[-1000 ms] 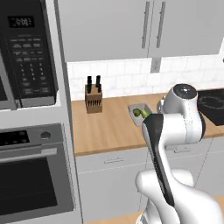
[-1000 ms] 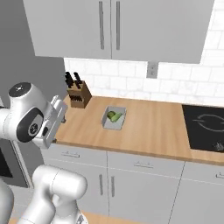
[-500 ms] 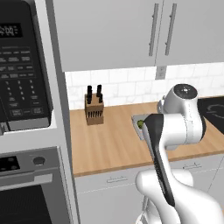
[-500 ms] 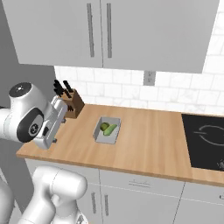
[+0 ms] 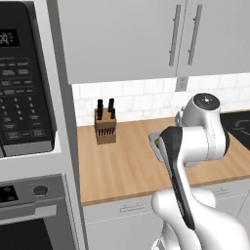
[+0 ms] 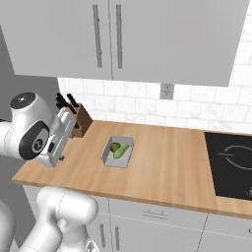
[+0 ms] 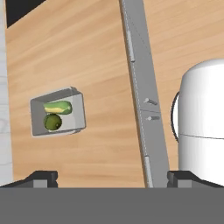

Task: Take the meat container that has the chicken drumstick and place it on the second highest rack of the freezer. Then take the vegetable container that has the corn and lime and place it on the highest rack of the freezer.

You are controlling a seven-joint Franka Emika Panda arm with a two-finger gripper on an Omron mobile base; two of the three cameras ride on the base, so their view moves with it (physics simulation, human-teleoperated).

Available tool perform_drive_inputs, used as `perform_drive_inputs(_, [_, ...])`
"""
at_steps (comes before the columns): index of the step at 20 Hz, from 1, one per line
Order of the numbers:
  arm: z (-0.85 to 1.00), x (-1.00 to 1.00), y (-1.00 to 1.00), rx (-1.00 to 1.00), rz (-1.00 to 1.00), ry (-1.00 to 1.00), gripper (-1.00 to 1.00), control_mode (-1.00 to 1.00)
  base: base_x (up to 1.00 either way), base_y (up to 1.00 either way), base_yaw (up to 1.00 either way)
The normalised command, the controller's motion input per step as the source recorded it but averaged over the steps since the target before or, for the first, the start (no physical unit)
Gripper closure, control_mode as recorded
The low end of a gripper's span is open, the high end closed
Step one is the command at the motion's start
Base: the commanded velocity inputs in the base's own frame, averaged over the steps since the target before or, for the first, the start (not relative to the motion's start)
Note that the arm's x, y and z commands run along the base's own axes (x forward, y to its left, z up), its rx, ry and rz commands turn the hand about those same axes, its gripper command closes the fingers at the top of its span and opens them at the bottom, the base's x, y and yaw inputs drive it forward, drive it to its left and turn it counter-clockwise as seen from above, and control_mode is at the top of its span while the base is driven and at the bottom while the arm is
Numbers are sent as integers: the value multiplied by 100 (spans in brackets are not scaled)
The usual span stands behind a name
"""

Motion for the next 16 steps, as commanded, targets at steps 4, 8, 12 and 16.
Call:
perform_drive_inputs(4, [-13, 0, -10, 0, 0, 0, -100, -100, 0, -4, 0])
perform_drive_inputs(8, [-35, 28, -36, 1, 0, 1, -100, -100, 0, 0, 0])
perform_drive_inputs(12, [-48, 35, -33, 0, 0, 5, -100, -100, 0, 0, 0])
perform_drive_inputs(16, [-48, 33, -30, 0, 0, 9, -100, -100, 0, 0, 0])
